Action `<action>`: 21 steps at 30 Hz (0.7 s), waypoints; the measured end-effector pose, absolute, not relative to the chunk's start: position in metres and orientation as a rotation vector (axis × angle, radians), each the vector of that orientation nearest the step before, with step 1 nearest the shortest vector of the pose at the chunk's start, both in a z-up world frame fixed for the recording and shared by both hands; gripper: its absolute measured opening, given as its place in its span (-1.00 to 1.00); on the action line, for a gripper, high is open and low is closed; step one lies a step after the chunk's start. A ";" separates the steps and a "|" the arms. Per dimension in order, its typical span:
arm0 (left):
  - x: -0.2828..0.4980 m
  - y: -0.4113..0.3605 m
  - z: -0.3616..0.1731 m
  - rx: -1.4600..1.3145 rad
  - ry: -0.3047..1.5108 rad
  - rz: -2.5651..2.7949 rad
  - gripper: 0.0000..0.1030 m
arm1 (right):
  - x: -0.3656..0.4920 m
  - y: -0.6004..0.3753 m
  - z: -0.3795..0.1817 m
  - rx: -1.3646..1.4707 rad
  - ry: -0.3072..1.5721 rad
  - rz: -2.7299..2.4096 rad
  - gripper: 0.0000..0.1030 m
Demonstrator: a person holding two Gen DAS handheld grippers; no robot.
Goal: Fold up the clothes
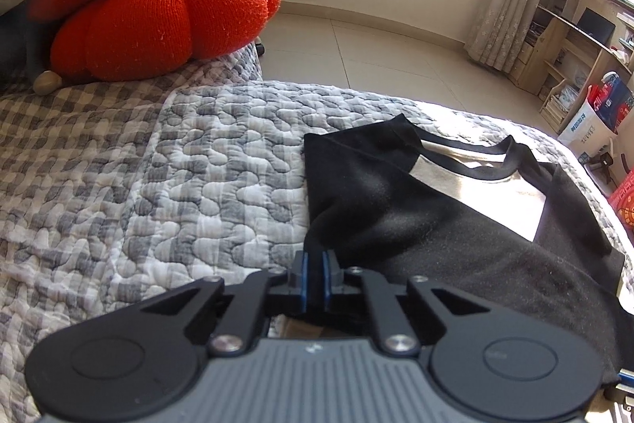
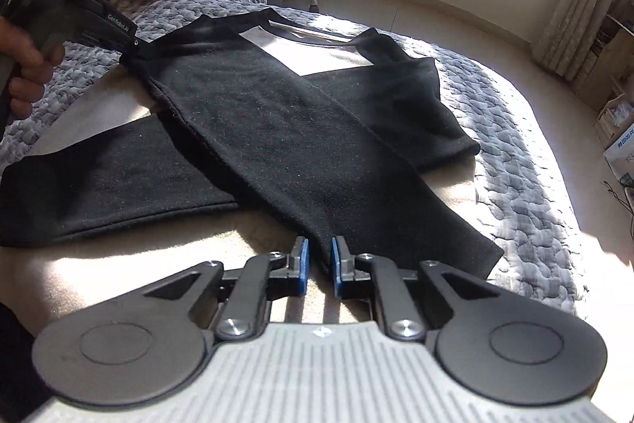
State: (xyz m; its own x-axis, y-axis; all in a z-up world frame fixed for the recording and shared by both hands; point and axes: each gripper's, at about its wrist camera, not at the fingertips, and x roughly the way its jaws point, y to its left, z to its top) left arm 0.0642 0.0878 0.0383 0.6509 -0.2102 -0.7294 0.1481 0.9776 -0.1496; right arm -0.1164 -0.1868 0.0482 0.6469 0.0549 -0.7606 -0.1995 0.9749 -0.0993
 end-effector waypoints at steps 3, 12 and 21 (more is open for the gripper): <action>0.064 0.090 0.040 -0.089 0.836 -0.204 -0.88 | -0.123 -0.187 0.058 -0.161 0.829 0.149 -0.84; 0.067 0.095 0.038 -0.082 0.837 -0.207 -0.88 | -0.147 -0.169 0.059 -0.163 0.829 0.198 -0.90; 0.067 0.094 0.038 -0.075 0.837 -0.208 -0.87 | -0.145 -0.154 0.046 -0.382 0.708 0.181 0.36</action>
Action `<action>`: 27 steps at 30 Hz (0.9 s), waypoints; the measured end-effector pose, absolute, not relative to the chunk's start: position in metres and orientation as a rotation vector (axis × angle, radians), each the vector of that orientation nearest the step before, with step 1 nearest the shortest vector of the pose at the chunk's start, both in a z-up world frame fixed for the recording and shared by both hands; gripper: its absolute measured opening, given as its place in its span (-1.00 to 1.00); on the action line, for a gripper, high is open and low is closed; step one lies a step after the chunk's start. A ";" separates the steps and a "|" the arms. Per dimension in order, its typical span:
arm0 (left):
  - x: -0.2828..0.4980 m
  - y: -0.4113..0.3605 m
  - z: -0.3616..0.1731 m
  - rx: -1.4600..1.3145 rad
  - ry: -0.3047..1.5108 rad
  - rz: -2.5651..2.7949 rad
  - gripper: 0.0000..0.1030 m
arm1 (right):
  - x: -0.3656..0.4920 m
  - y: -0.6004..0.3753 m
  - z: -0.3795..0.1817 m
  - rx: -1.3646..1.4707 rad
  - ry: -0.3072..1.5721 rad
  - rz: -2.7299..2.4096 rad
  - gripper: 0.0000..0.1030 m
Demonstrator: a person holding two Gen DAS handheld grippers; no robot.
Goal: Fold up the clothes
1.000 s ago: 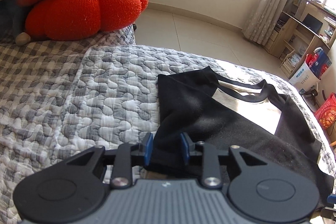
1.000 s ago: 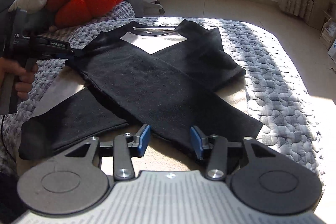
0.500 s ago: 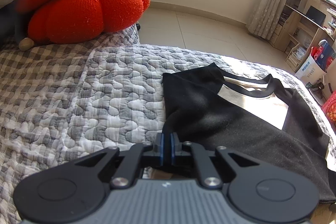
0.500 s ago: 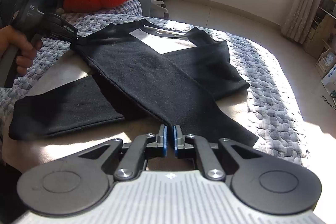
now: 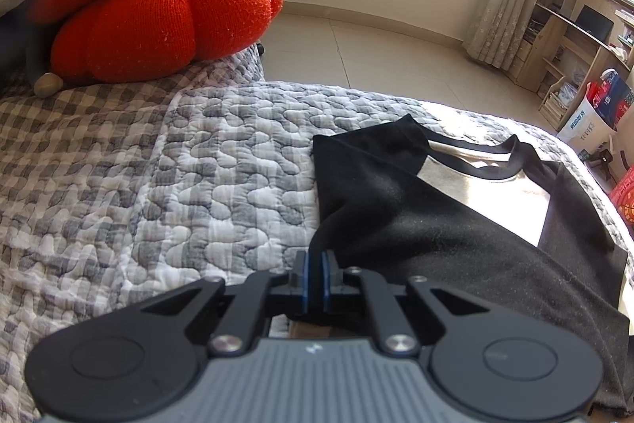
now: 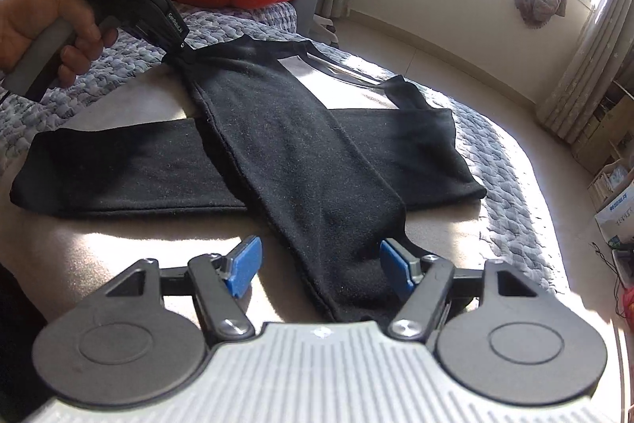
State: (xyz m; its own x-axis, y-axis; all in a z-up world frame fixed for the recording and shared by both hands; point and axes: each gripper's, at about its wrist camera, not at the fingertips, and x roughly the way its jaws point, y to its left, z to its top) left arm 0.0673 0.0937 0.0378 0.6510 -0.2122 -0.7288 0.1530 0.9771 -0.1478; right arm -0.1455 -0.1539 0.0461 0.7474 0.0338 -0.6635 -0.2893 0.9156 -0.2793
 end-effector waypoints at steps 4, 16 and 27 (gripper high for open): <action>0.066 0.094 0.038 -0.072 0.834 -0.206 -0.87 | -0.136 -0.154 0.039 -0.382 0.732 0.163 0.15; 0.065 0.098 0.042 -0.054 0.830 -0.210 -0.89 | -0.155 -0.165 0.066 -0.117 0.791 0.272 -0.88; 0.066 0.101 0.040 -0.053 0.833 -0.197 -0.89 | -0.157 -0.162 0.062 -0.158 0.777 0.335 -0.30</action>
